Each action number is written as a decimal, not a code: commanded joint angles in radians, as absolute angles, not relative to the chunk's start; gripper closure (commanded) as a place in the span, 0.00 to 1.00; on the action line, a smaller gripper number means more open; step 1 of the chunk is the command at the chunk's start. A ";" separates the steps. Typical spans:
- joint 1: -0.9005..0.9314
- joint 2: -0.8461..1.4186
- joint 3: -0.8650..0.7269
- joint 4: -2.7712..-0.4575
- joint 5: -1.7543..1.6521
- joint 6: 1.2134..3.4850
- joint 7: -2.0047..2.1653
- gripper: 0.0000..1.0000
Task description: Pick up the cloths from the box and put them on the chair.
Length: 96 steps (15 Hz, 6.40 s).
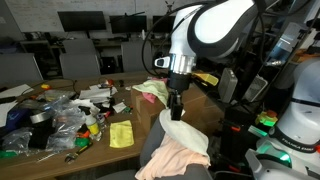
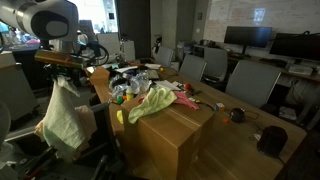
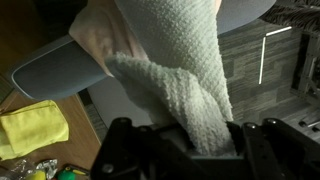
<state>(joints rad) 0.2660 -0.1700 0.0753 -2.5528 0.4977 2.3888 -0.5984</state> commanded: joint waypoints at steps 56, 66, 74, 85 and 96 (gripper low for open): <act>-0.118 0.478 -0.042 -1.805 0.013 2.480 -0.033 0.00; -0.199 0.709 -0.020 -1.514 0.071 2.257 -0.085 0.00; -0.275 0.827 0.038 -1.330 0.191 2.049 -0.232 0.00; -0.269 0.935 0.053 -1.234 0.208 1.912 -0.251 0.00; -0.236 0.949 -0.006 -1.261 0.171 2.167 -0.159 0.00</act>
